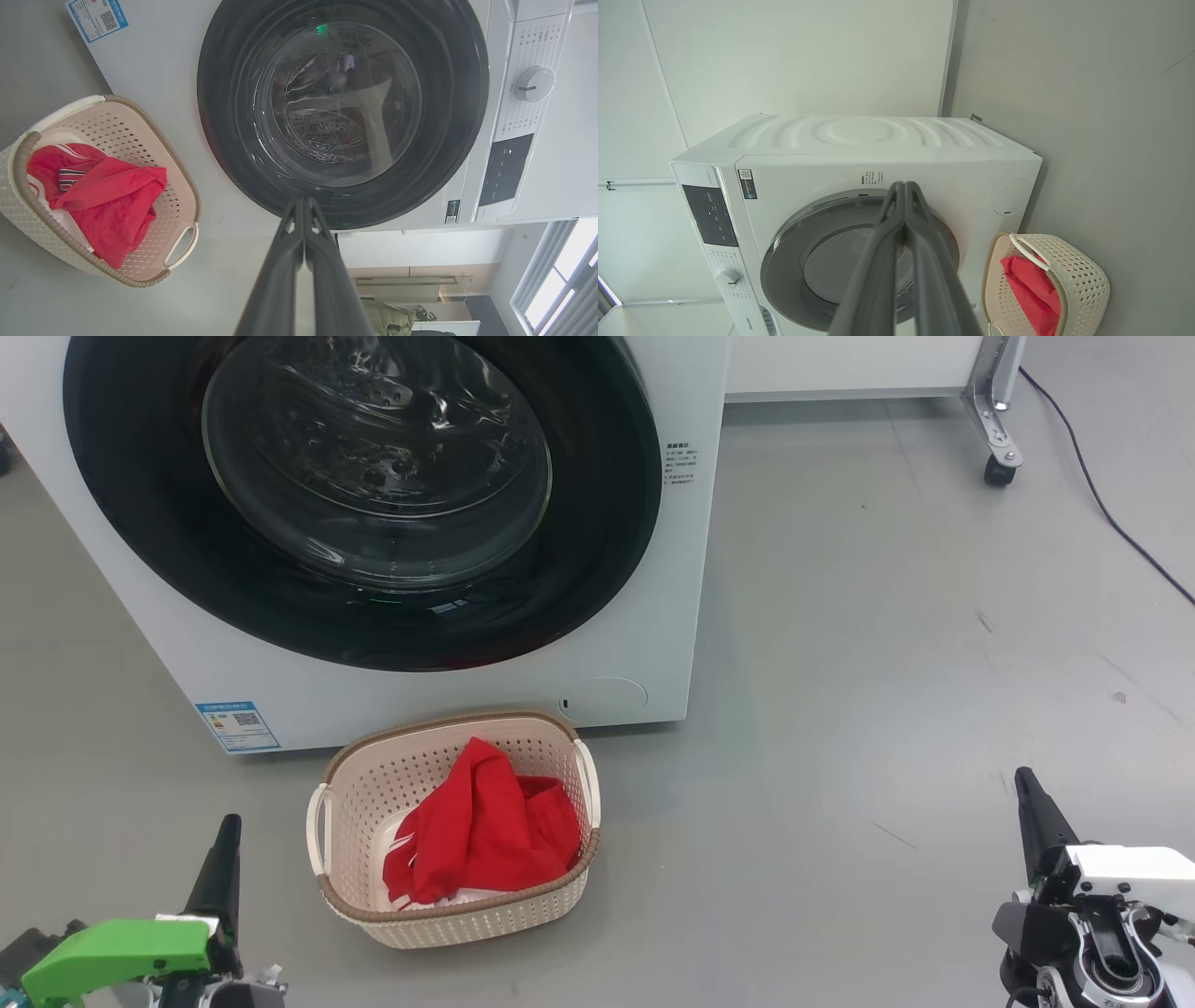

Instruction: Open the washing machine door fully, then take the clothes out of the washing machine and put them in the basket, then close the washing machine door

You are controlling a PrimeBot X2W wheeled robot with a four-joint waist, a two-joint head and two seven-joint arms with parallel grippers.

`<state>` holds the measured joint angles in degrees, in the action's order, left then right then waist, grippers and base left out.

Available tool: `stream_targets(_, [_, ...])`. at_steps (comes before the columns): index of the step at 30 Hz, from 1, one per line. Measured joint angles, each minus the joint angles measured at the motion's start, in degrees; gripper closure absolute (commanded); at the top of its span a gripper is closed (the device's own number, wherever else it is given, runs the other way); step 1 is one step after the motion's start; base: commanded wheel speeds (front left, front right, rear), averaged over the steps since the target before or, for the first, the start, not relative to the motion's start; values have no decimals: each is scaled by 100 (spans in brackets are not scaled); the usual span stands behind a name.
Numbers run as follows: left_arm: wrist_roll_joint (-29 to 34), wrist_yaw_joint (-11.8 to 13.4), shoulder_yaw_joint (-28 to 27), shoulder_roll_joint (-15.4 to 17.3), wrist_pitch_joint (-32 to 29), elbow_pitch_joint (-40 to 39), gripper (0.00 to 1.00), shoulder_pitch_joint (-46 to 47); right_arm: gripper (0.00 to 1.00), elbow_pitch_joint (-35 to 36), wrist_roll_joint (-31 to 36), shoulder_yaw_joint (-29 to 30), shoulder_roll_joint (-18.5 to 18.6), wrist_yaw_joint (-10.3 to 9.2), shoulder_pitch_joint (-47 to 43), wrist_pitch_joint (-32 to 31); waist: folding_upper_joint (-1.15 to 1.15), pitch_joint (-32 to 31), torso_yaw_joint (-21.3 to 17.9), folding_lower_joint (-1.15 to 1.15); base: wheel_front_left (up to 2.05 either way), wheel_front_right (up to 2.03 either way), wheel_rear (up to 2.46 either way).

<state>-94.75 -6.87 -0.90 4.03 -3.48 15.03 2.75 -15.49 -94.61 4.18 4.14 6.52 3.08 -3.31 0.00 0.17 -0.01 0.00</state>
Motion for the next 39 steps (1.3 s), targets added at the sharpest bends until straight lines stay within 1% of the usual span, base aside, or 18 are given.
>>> stream_targets(39, [0,-1,-27,0,-1,80,100,26,100,-45,-10,21,0,15,7,-25,0,-3,0,0,0,0,0])
